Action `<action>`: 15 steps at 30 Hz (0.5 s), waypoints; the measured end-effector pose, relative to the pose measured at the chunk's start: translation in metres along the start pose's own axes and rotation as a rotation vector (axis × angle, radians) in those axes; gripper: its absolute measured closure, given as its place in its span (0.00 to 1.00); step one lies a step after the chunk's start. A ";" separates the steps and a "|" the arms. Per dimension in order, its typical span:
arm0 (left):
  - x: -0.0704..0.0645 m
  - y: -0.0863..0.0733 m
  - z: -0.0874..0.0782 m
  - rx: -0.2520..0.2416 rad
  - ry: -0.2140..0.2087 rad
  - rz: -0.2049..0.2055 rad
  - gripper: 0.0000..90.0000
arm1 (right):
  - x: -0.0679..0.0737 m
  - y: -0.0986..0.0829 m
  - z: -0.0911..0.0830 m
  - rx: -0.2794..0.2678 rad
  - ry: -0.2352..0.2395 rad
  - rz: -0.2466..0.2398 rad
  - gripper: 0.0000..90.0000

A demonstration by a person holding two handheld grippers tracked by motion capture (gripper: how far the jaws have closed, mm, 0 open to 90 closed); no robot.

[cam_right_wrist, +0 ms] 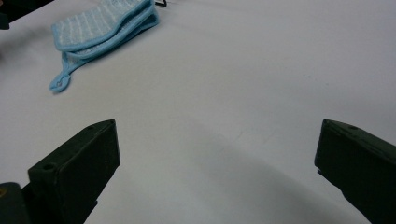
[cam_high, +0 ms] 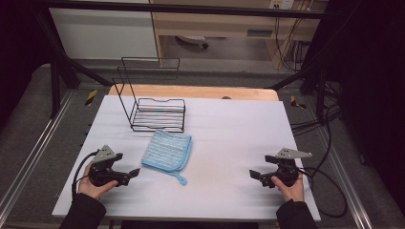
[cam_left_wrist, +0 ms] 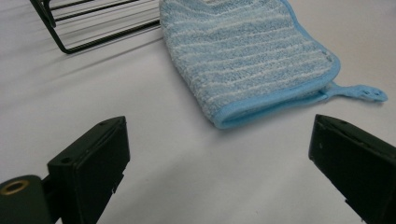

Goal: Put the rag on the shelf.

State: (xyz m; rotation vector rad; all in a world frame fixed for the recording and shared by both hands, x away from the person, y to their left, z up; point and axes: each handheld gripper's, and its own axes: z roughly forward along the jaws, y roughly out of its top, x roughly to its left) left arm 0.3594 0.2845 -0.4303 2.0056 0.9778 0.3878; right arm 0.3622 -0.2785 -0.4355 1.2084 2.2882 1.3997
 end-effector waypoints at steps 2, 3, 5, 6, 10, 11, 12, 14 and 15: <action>0.000 0.000 0.000 0.006 0.000 0.004 0.06 | 0.000 0.000 0.000 -0.001 0.001 -0.001 0.01; -0.001 0.001 0.001 0.007 -0.001 0.003 0.06 | 0.000 0.000 0.000 -0.002 0.000 -0.002 0.01; -0.001 0.001 0.000 0.008 0.001 0.003 0.06 | 0.000 0.000 0.000 -0.003 -0.001 -0.001 0.01; -0.001 0.001 0.000 0.008 0.003 0.001 0.06 | 0.000 0.000 0.000 -0.005 0.000 -0.004 0.01; -0.002 0.002 -0.001 0.007 0.007 0.000 0.07 | 0.001 0.000 0.000 -0.008 0.001 -0.002 0.01; -0.002 0.002 0.000 0.004 0.008 -0.003 0.07 | 0.001 0.000 0.001 -0.006 0.000 -0.004 0.01; -0.002 0.002 -0.001 0.007 0.010 -0.001 0.07 | 0.001 0.000 0.001 -0.006 -0.001 -0.001 0.01; -0.003 0.003 -0.001 0.008 0.012 -0.001 0.08 | 0.001 0.000 0.001 -0.007 0.000 0.002 0.01; -0.003 0.003 -0.002 0.009 0.010 0.001 0.08 | 0.002 0.001 0.002 -0.004 -0.001 -0.006 0.01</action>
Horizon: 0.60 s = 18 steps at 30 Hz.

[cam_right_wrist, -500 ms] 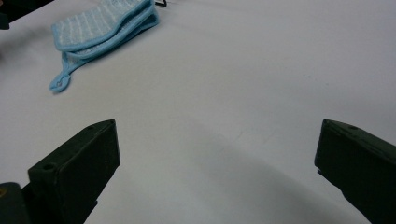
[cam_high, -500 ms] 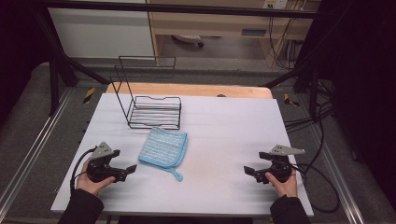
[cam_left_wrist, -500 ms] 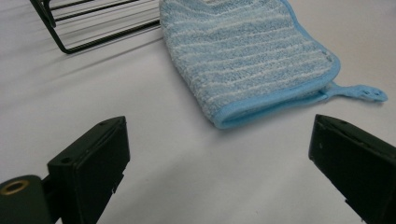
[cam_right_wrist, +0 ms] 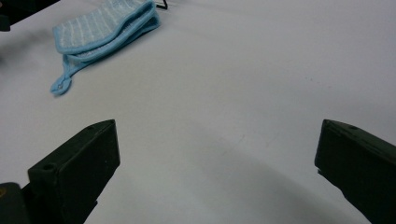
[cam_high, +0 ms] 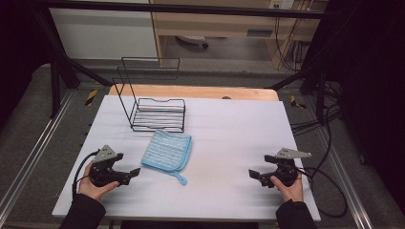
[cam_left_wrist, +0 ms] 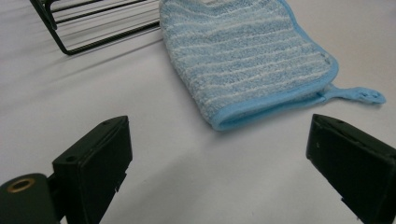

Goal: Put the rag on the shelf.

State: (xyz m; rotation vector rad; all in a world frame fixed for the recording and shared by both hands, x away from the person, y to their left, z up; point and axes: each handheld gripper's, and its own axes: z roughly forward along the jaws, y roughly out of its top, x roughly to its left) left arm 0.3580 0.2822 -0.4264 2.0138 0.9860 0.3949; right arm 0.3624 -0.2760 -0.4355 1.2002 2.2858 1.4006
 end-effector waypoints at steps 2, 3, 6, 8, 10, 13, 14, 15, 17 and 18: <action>-0.001 0.002 -0.001 -0.006 0.001 -0.008 0.08 | 0.001 0.000 0.000 0.002 -0.001 -0.005 0.01; -0.001 0.003 -0.001 -0.007 0.002 -0.011 0.09 | 0.002 0.000 0.001 0.004 -0.002 -0.001 0.01; -0.001 0.008 -0.001 -0.005 0.003 -0.012 0.09 | 0.002 0.000 0.001 0.005 -0.002 0.000 0.01; -0.002 0.011 -0.001 -0.005 0.004 -0.017 0.10 | 0.002 0.000 0.000 0.005 -0.006 0.000 0.01; -0.003 0.016 -0.001 -0.005 0.001 -0.022 0.10 | 0.001 0.000 0.000 0.001 -0.007 -0.006 0.01; -0.005 0.026 0.000 0.005 0.008 -0.019 0.11 | 0.001 0.000 0.000 0.001 -0.008 -0.006 0.01; -0.005 0.026 0.000 0.005 0.008 -0.019 0.11 | 0.001 0.000 0.000 0.001 -0.008 -0.006 0.01; -0.005 0.029 0.001 0.005 0.009 -0.019 0.12 | 0.001 0.000 0.000 0.000 -0.008 -0.006 0.01; -0.005 0.037 0.001 0.002 0.010 -0.020 0.13 | 0.001 0.000 0.000 0.000 -0.009 -0.006 0.01; -0.005 0.040 0.002 0.003 0.011 -0.017 0.13 | 0.001 0.000 0.000 0.000 -0.009 -0.006 0.01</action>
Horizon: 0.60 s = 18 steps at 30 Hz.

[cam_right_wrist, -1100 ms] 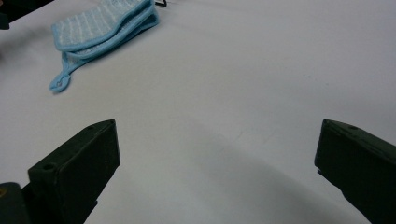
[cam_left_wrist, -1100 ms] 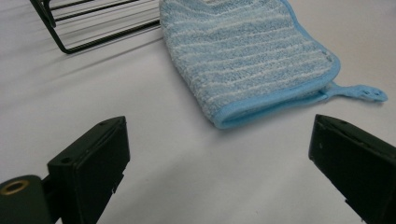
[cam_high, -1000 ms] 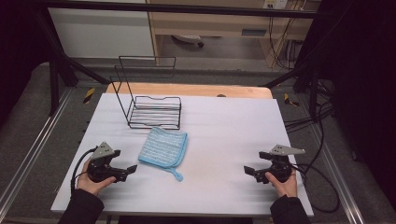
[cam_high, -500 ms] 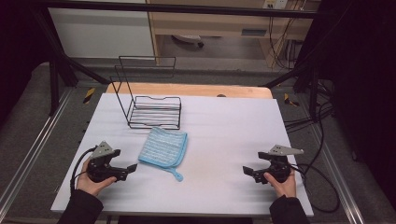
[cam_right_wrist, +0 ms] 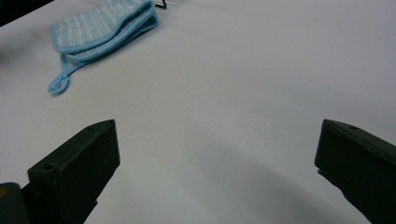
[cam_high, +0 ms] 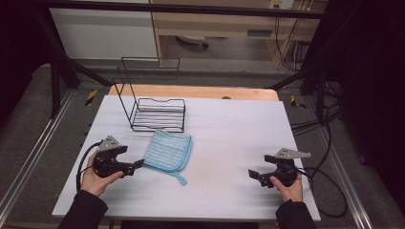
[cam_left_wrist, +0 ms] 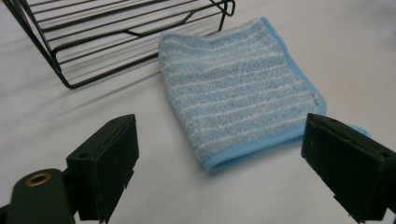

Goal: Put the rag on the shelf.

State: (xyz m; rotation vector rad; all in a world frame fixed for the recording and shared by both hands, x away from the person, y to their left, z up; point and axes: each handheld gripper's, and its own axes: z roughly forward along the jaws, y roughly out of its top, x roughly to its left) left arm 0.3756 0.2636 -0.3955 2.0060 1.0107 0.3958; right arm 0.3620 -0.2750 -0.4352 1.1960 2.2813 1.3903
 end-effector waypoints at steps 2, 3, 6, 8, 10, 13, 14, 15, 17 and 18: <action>-0.001 0.005 0.003 0.002 0.016 0.000 0.14 | 0.000 0.000 0.000 0.002 -0.001 0.003 0.01; -0.001 0.006 0.006 0.004 0.021 0.002 0.15 | 0.001 0.000 0.000 0.005 0.000 0.008 0.01; -0.002 0.007 0.014 0.011 0.029 -0.013 0.17 | 0.000 0.000 0.001 0.005 -0.002 0.002 0.01; -0.001 0.004 0.021 0.013 0.027 -0.033 0.21 | 0.001 0.000 0.001 0.007 -0.001 0.004 0.01; 0.001 0.000 0.028 0.040 0.027 -0.047 0.24 | 0.000 0.000 0.002 0.009 -0.002 -0.002 0.01; 0.004 -0.007 0.036 0.063 0.042 -0.071 0.29 | 0.001 -0.001 0.003 0.014 -0.003 -0.004 0.01; 0.005 -0.009 0.037 0.068 0.052 -0.079 0.31 | 0.001 -0.001 0.003 0.016 -0.003 -0.003 0.01; 0.006 -0.011 0.039 0.071 0.055 -0.088 0.34 | 0.001 -0.001 0.003 0.017 -0.004 -0.003 0.01; 0.007 -0.014 0.042 0.069 0.051 -0.115 0.40 | 0.001 -0.001 0.003 0.018 -0.005 -0.005 0.01; 0.007 -0.015 0.043 0.068 0.047 -0.117 0.40 | 0.001 -0.001 0.003 0.018 -0.005 -0.005 0.01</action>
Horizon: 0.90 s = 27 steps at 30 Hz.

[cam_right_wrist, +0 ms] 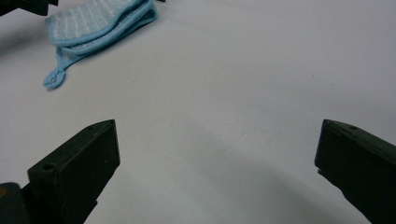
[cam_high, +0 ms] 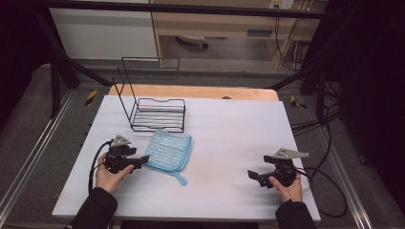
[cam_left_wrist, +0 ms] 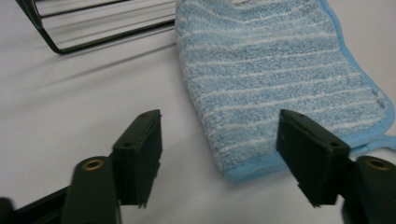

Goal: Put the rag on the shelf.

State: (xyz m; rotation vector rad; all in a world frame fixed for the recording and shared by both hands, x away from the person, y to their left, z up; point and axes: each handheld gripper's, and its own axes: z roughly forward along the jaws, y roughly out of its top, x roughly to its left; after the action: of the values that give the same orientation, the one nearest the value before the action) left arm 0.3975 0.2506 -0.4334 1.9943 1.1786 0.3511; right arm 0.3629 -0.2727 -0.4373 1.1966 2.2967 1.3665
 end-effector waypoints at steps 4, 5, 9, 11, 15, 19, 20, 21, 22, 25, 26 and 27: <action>-0.004 -0.002 0.007 0.019 -0.016 0.012 0.54 | 0.000 0.000 0.001 0.008 0.000 0.000 0.01; -0.004 -0.002 0.009 0.029 -0.019 0.019 0.57 | 0.000 0.000 0.001 0.010 0.001 0.001 0.01; -0.006 -0.004 0.013 0.038 -0.037 0.021 0.65 | 0.001 0.000 0.002 0.012 0.002 0.001 0.01; -0.007 -0.005 0.014 0.040 -0.041 0.012 0.66 | 0.001 0.000 0.002 0.013 0.002 -0.001 0.01; -0.008 -0.005 0.014 0.049 -0.045 0.000 0.71 | 0.001 -0.001 0.003 0.017 0.000 0.005 0.01; -0.008 -0.006 0.015 0.055 -0.049 0.004 0.77 | 0.001 -0.001 0.003 0.018 0.000 0.000 0.01; -0.009 -0.006 0.015 0.056 -0.048 0.002 0.78 | 0.001 -0.001 0.003 0.019 -0.001 0.002 0.01; -0.009 -0.006 0.015 0.057 -0.045 0.004 0.80 | 0.001 -0.001 0.003 0.021 0.000 0.002 0.01; -0.009 -0.005 0.016 0.057 -0.044 0.003 0.80 | 0.001 -0.001 0.003 0.021 0.000 0.002 0.01; -0.010 -0.005 0.016 0.060 -0.043 0.006 0.86 | 0.001 -0.001 0.004 0.023 -0.001 -0.001 0.01; -0.010 -0.005 0.016 0.060 -0.043 0.002 0.88 | 0.001 -0.001 0.004 0.022 -0.001 -0.001 0.01; -0.010 -0.004 0.015 0.061 -0.043 -0.004 0.89 | 0.001 -0.001 0.004 0.022 0.000 -0.001 0.01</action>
State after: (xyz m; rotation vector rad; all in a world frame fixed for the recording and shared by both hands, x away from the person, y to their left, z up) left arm 0.3983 0.2359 -0.4454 2.0410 1.1790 0.2718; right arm 0.3636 -0.2698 -0.4397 1.2025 2.3181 1.3439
